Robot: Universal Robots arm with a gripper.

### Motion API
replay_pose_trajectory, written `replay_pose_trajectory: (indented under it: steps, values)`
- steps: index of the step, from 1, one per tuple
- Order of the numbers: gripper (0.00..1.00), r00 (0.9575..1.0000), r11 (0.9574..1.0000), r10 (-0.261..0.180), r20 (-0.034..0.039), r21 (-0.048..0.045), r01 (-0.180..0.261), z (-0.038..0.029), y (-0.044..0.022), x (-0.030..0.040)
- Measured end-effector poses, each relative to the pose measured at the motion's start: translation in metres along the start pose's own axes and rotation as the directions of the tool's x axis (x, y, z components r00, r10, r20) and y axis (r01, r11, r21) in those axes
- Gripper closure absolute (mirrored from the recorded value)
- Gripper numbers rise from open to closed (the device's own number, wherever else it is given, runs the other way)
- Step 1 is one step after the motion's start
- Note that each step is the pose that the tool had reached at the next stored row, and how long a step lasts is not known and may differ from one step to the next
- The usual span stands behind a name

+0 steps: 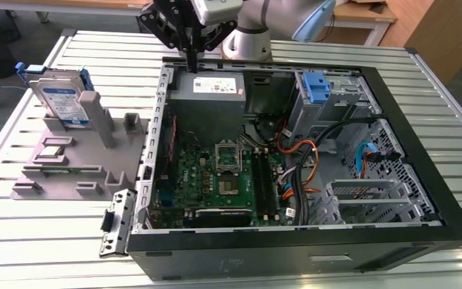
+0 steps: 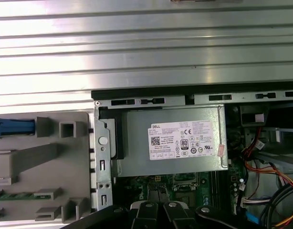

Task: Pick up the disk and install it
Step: 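Reach for the disk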

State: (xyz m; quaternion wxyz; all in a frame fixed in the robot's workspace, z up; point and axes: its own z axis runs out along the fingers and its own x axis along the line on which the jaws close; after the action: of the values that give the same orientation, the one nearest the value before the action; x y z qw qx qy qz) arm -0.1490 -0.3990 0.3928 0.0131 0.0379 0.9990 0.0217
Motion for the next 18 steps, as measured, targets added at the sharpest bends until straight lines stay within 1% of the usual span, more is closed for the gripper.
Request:
replay_pose_trajectory:
  steps: [2, 11, 18]
  values:
    - [0.9, 1.0, 1.0, 0.0, 0.0001, -0.0001, 0.0, 0.0001, -0.0001, 0.002]
    - [0.9, 1.0, 1.0, 0.0, 0.0001, -0.0002, 0.0, 0.0001, -0.0002, 0.0027]
    - [0.9, 1.0, 1.0, 0.0, 0.0009, -0.0002, 0.0, 0.0, -0.0008, 0.0107]
